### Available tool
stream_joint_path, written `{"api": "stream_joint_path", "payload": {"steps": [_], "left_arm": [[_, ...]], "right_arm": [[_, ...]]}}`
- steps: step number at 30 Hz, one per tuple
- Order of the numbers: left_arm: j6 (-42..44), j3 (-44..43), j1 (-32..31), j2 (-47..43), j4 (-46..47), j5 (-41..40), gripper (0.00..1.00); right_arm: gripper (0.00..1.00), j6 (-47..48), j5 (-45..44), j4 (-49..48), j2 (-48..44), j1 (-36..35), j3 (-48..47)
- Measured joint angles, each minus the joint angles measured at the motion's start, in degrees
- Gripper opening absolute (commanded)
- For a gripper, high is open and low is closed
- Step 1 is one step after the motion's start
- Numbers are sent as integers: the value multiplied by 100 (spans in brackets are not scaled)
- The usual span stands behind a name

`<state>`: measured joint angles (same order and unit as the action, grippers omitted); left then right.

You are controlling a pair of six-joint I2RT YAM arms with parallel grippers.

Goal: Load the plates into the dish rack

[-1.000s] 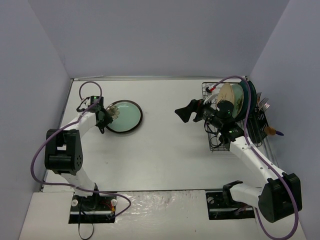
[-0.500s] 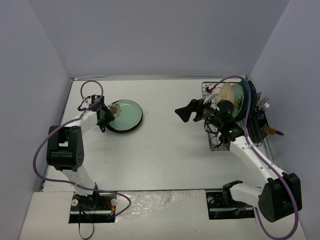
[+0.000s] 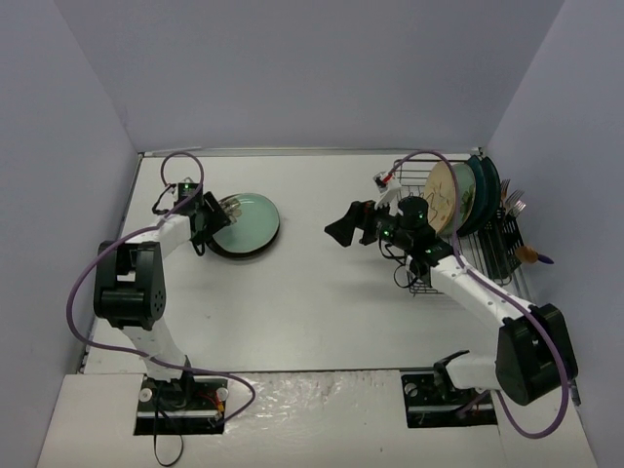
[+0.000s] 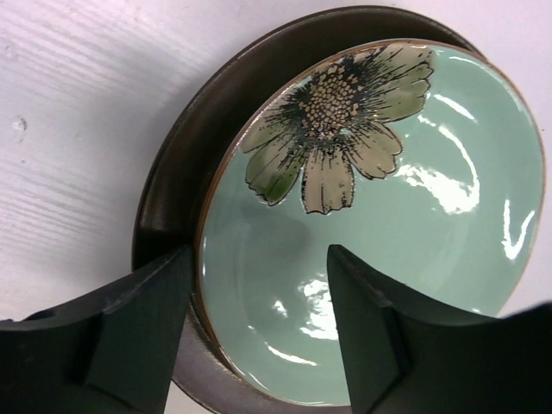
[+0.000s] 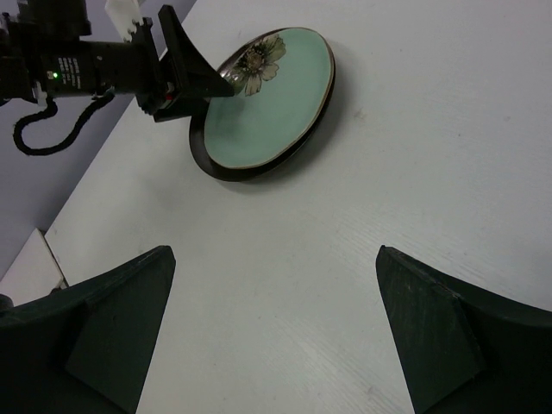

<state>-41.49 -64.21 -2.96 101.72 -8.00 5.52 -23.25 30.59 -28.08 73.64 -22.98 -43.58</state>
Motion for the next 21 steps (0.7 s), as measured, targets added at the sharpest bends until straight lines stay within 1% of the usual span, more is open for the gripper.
{"api": "stream_joint_path", "payload": {"steps": [3,10,14,17,21], "left_arm": [[20,-17,-9,28,86,21,67],[91,4,-7,84,341,70,66],[163,56,5,136,648,123,60],[242,106,7,177,885,157,52],[341,191,4,213,1147,209,44]], "right_arm": [[100,-23,-57,-4,285,-222,-31],[100,-64,-279,-186,869,-726,-239],[100,-114,-423,-347,1111,-884,-318],[100,-237,-569,-482,1349,-899,-388],[100,-445,-816,-575,1701,-931,-530]]}}
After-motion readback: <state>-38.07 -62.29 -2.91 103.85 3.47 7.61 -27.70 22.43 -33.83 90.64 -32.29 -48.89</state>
